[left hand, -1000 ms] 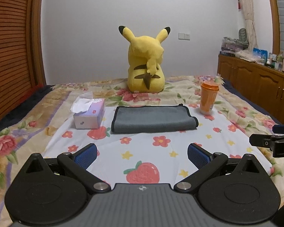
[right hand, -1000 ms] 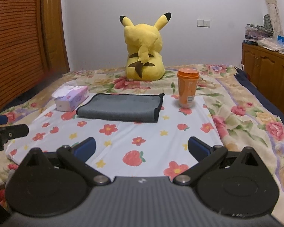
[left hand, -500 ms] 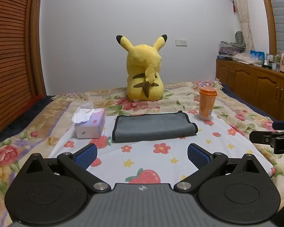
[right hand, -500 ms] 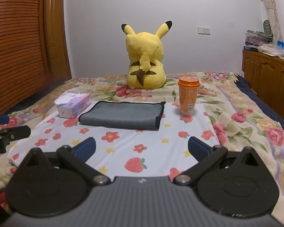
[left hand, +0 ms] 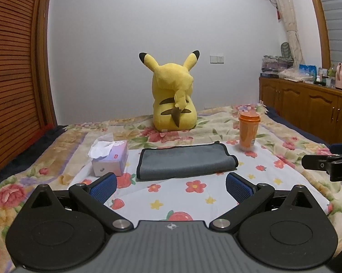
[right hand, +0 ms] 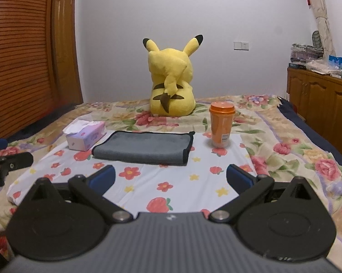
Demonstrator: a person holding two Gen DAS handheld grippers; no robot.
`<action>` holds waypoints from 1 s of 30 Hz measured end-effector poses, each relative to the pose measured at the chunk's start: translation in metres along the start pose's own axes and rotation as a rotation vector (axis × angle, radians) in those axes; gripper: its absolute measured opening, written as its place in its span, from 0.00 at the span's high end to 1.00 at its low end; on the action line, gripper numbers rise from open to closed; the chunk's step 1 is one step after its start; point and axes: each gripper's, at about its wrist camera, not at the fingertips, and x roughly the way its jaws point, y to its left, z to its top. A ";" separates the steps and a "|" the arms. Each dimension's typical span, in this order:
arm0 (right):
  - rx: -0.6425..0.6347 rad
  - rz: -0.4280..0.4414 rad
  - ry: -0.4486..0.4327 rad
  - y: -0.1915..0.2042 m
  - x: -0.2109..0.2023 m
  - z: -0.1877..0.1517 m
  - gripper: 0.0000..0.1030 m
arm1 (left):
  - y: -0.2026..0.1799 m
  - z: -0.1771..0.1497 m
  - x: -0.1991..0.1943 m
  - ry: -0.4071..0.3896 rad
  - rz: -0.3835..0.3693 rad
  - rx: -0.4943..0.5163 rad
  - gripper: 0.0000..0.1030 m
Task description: Fold towel
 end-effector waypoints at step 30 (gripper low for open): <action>0.001 -0.020 -0.082 -0.005 -0.011 0.003 0.00 | 0.001 0.002 -0.006 -0.035 0.015 -0.007 0.00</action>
